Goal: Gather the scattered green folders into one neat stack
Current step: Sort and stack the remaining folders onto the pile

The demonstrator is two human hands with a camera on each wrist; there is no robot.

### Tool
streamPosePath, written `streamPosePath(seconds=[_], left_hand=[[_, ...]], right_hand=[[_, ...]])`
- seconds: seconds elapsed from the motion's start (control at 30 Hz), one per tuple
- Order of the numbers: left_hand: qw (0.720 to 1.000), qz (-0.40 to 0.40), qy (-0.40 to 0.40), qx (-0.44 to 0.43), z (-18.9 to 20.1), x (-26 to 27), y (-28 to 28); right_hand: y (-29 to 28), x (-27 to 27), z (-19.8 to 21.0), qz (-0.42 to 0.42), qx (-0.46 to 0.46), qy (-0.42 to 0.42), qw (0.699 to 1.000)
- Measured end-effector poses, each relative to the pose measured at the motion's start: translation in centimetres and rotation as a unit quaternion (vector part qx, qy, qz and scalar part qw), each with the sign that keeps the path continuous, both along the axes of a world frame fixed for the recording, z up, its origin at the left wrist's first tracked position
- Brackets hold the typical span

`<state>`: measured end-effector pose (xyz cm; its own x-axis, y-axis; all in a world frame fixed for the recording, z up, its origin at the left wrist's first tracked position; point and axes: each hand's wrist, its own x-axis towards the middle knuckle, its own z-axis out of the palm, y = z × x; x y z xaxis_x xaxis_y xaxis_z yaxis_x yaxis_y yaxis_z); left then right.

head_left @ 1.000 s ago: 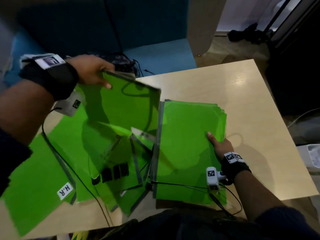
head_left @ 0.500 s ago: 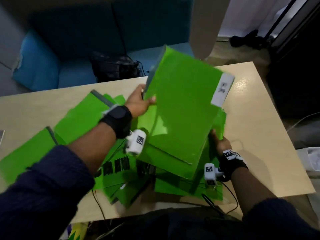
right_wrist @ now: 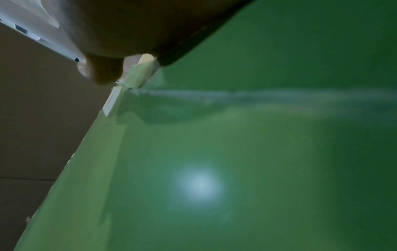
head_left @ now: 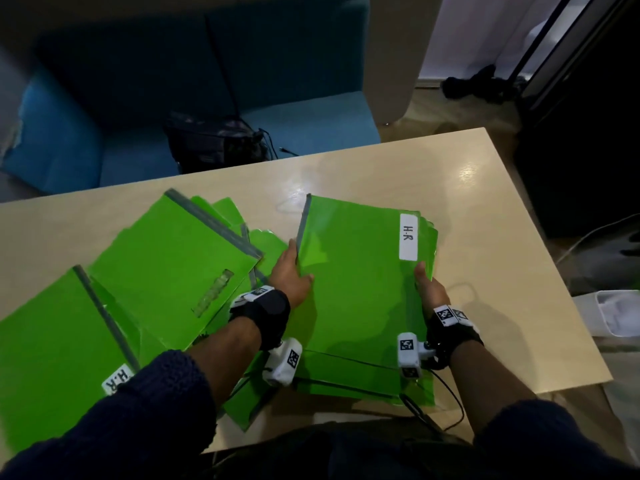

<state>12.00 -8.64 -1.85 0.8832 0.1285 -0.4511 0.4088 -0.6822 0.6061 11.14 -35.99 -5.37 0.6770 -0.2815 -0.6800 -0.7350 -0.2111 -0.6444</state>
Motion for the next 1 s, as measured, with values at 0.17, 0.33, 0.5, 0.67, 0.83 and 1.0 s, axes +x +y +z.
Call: streamPosePath(seconds=[0.17, 0.33, 0.5, 0.67, 0.83, 1.0], left_hand=[[0.998, -0.042, 0.029, -0.021, 0.3, -1.5, -0.3], [0.997, -0.03, 0.071, -0.013, 0.3, -2.3, -0.6], [0.992, -0.036, 0.059, -0.103, 1.3, -2.2, 0.8], [0.98, 0.015, -0.04, -0.196, 4.2, -1.9, 4.4], [0.967, 0.073, -0.101, -0.224, 7.4, -0.9, 12.4], [0.995, 0.04, -0.082, 0.041, 6.2, -5.0, 24.0]], right_hand=[[-0.3, -1.5, -0.5, -0.008, 0.069, -0.054, 0.996], [-0.7, -2.8, -2.1, 0.014, 0.088, -0.079, 0.993], [-0.3, -3.0, 1.1, -0.021, 0.133, -0.117, 0.984], [1.3, -1.5, 4.0, -0.02, 0.18, -0.149, 0.972], [6.6, 1.7, 5.5, 0.021, 0.235, -0.162, 0.958], [12.4, 3.5, 4.0, 0.037, 0.222, -0.166, 0.96]])
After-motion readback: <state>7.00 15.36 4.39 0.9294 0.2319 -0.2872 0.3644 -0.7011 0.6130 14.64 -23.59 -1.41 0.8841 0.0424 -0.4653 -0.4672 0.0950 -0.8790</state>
